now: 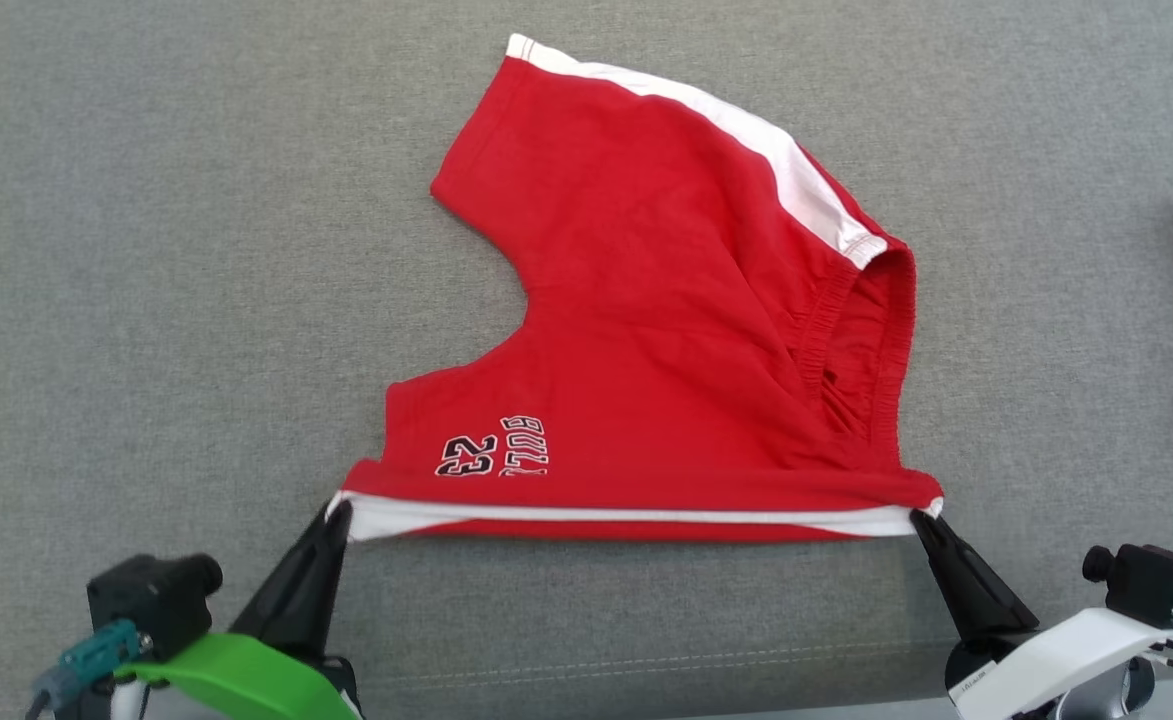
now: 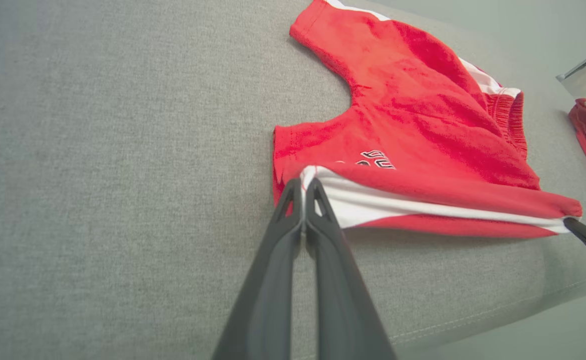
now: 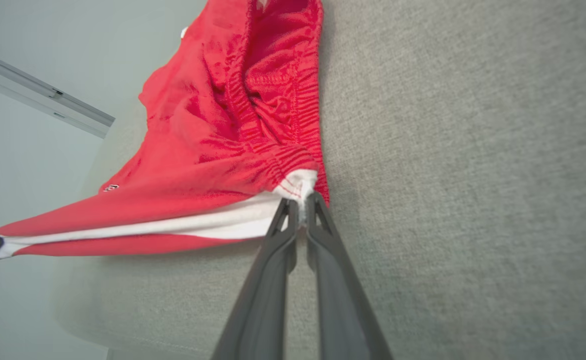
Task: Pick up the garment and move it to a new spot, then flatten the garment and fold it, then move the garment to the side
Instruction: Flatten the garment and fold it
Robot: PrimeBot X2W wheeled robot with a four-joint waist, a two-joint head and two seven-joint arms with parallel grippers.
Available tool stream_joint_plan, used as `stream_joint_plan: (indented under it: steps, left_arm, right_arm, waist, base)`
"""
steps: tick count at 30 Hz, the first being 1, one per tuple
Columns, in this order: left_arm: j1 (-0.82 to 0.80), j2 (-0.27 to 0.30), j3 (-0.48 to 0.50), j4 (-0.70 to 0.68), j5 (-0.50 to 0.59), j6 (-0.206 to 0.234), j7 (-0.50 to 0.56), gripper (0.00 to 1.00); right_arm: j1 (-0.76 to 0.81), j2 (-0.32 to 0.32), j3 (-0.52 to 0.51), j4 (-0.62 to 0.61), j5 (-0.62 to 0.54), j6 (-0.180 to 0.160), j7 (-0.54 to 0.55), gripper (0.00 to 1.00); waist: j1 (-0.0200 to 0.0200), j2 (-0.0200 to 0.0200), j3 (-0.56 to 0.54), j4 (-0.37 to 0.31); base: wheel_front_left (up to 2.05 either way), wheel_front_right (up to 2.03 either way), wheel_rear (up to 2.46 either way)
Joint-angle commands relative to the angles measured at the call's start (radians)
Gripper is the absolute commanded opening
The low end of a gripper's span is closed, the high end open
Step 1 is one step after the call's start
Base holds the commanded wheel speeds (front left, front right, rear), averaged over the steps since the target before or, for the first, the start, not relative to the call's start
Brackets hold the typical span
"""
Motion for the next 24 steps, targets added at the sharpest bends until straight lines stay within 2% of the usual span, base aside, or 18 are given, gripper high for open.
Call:
stream_joint_plan:
  steps: [1, 3, 6, 12, 24]
  left_arm:
    - [-0.033, 0.015, 0.017, 0.004, 0.012, 0.011, 0.001, 0.0]
    - [-0.091, 0.017, 0.025, 0.019, 0.028, 0.004, -0.003, 0.0]
    - [-0.214, 0.014, 0.025, 0.062, 0.037, -0.03, 0.008, 0.0]
    - [-0.519, -0.016, -0.003, 0.233, 0.036, -0.128, 0.051, 0.0]
    - [-1.046, -0.083, -0.05, 0.733, 0.041, -0.303, 0.108, 0.0]
  right_arm:
    - [0.0, 0.003, -0.018, -0.004, -0.012, -0.005, 0.005, 0.0]
    - [-0.028, 0.042, -0.046, -0.035, -0.043, -0.005, 0.028, 0.0]
    - [-0.077, 0.096, -0.075, -0.058, -0.081, -0.004, 0.054, 0.0]
    - [-0.209, 0.183, -0.11, -0.043, -0.143, -0.004, 0.07, 0.0]
    - [-0.496, 0.246, -0.042, 0.104, -0.176, -0.003, -0.031, 0.0]
  waist:
    - [0.0001, 0.0, 0.006, -0.015]
    - [0.0001, 0.0, 0.011, -0.028]
    - [0.0001, 0.0, 0.025, -0.039]
    - [0.0001, 0.0, 0.068, -0.059]
    - [0.0001, 0.0, 0.189, -0.147]
  base:
    - [0.0, 0.0, 0.0]
    - [0.0, 0.0, 0.0]
    - [0.0, 0.0, 0.0]
    - [0.0, 0.0, 0.0]
    - [0.0, 0.0, 0.0]
